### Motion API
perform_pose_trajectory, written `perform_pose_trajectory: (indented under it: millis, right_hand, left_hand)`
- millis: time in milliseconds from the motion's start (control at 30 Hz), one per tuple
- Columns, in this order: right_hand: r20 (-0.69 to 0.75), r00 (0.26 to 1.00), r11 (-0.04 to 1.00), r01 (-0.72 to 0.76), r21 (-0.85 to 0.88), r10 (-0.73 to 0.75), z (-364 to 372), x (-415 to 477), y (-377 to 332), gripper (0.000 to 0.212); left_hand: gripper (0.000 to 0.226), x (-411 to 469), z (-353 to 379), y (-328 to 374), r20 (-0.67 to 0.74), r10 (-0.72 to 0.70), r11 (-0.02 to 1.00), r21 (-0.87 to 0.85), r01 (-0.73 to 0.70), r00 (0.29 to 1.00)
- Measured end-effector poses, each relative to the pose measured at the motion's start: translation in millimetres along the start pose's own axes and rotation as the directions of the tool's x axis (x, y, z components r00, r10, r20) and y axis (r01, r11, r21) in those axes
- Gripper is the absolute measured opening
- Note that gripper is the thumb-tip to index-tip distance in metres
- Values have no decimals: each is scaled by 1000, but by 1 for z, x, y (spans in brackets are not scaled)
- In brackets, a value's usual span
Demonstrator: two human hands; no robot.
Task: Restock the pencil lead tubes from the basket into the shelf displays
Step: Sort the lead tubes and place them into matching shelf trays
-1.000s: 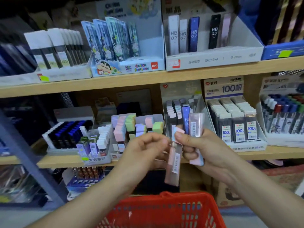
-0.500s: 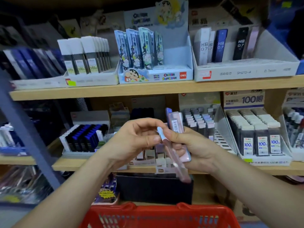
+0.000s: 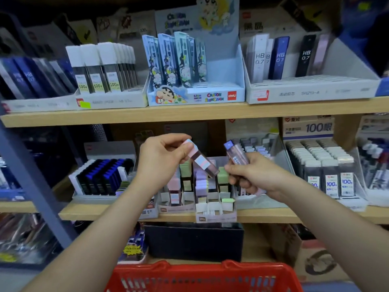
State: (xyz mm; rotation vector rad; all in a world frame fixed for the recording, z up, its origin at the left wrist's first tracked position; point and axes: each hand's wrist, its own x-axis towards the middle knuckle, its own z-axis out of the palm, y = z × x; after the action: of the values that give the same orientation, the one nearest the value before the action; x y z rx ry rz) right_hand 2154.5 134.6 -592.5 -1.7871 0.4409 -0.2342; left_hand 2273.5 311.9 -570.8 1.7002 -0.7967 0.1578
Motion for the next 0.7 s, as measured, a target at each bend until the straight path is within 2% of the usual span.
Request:
perform_pose_trajectory:
  millis: [67, 167, 267, 433, 567, 700]
  right_hand:
    - [-11, 1000, 1000, 12, -18, -13, 2, 3, 2, 1]
    - [7, 1000, 999, -13, 33, 13, 5, 6, 4, 15]
    - [2, 1000, 997, -17, 68, 17, 3, 7, 4, 19]
    - [68, 998, 999, 14, -42, -11, 0, 8, 3, 14]
    - [15, 1000, 996, 10, -88, -9, -3, 8, 4, 20]
    - [-5, 1000, 999, -26, -26, 26, -6, 12, 9, 23]
  left_hand:
    - [19, 3, 9, 3, -7, 30, 996, 80, -29, 1000]
    - [21, 8, 20, 10, 30, 149, 959, 241, -152, 988]
    - [23, 13, 24, 14, 58, 201, 921, 330, -209, 978]
    - [23, 16, 25, 13, 69, 211, 916, 333, -222, 975]
    - [23, 16, 24, 7, 75, 241, 914, 318, -253, 968]
    - [25, 13, 34, -1, 224, 245, 850, 418, -320, 943]
